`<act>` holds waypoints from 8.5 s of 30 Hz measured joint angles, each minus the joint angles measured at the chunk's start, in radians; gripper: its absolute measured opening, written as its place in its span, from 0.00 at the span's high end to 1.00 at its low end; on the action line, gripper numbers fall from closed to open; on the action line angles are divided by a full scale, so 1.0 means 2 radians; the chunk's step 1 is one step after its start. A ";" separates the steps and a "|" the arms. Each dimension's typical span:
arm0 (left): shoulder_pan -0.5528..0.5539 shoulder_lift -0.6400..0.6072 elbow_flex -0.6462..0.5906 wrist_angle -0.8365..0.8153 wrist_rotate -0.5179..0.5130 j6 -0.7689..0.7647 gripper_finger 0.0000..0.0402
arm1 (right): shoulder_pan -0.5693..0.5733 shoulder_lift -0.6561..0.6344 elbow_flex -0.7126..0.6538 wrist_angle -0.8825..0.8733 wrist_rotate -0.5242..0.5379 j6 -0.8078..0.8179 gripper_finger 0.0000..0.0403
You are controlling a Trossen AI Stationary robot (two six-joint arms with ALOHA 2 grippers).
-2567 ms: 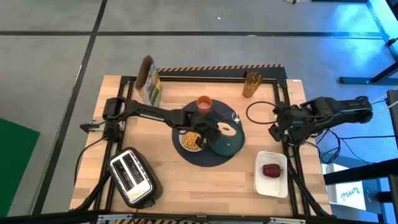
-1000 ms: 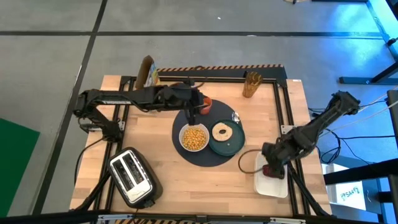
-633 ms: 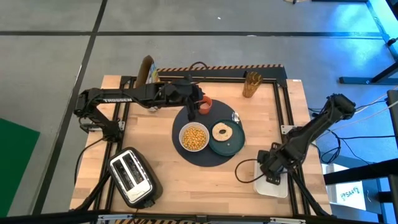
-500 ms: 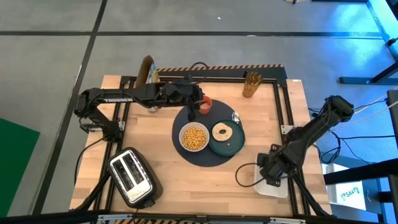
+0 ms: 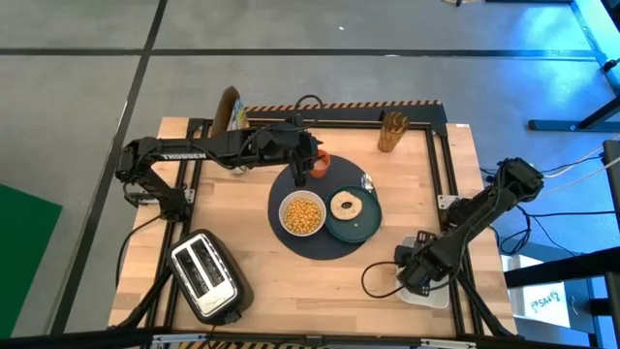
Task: Arrange a breakfast setting
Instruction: Put the apple on the plate
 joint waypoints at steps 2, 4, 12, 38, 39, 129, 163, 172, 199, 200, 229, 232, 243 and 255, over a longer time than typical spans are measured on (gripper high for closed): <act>0.000 0.000 0.000 -0.001 0.001 0.000 0.62 | 0.000 -0.004 0.000 0.000 -0.003 0.001 0.43; 0.000 0.000 0.000 -0.002 0.001 -0.004 0.62 | 0.000 -0.015 0.000 -0.001 -0.003 0.011 0.45; -0.001 -0.018 0.000 0.014 0.050 -0.019 0.62 | 0.000 -0.133 0.008 -0.005 0.084 0.137 0.45; -0.018 0.045 0.000 0.386 0.196 -0.265 0.62 | -0.039 -0.390 0.032 0.498 0.740 -0.258 0.43; -0.017 0.058 0.000 0.409 0.206 -0.285 0.62 | -0.051 -0.390 0.032 0.531 0.725 -0.289 0.43; -0.016 0.168 0.055 0.574 0.225 -0.305 0.78 | -0.324 -0.303 0.031 0.755 0.269 -0.355 0.42; -0.006 0.168 0.055 0.580 0.265 -0.346 0.78 | -0.324 -0.291 0.031 0.755 0.274 -0.368 0.42; -0.006 0.168 0.055 0.581 0.256 -0.345 0.79 | -0.324 -0.289 0.031 0.755 0.274 -0.369 0.42; 0.008 0.143 0.055 0.386 0.312 -0.325 1.00 | -0.324 -0.340 0.031 0.569 0.278 -0.354 0.04; 0.008 0.139 0.055 0.357 0.308 -0.316 1.00 | -0.324 -0.345 0.031 0.567 0.278 -0.354 0.03; -0.032 0.206 0.055 -0.015 0.304 -0.296 1.00 | -0.324 -0.388 0.032 0.452 0.353 -0.302 0.08; -0.045 0.218 0.056 -0.009 0.287 -0.284 1.00 | -0.324 -0.385 0.032 0.449 0.348 -0.300 0.08; -0.079 0.273 0.056 0.027 0.225 -0.283 0.96 | -0.324 -0.376 0.031 0.447 0.334 -0.289 0.08; -0.078 0.282 0.055 0.047 0.231 -0.285 0.83 | -0.324 -0.377 0.031 0.361 0.337 -0.224 0.08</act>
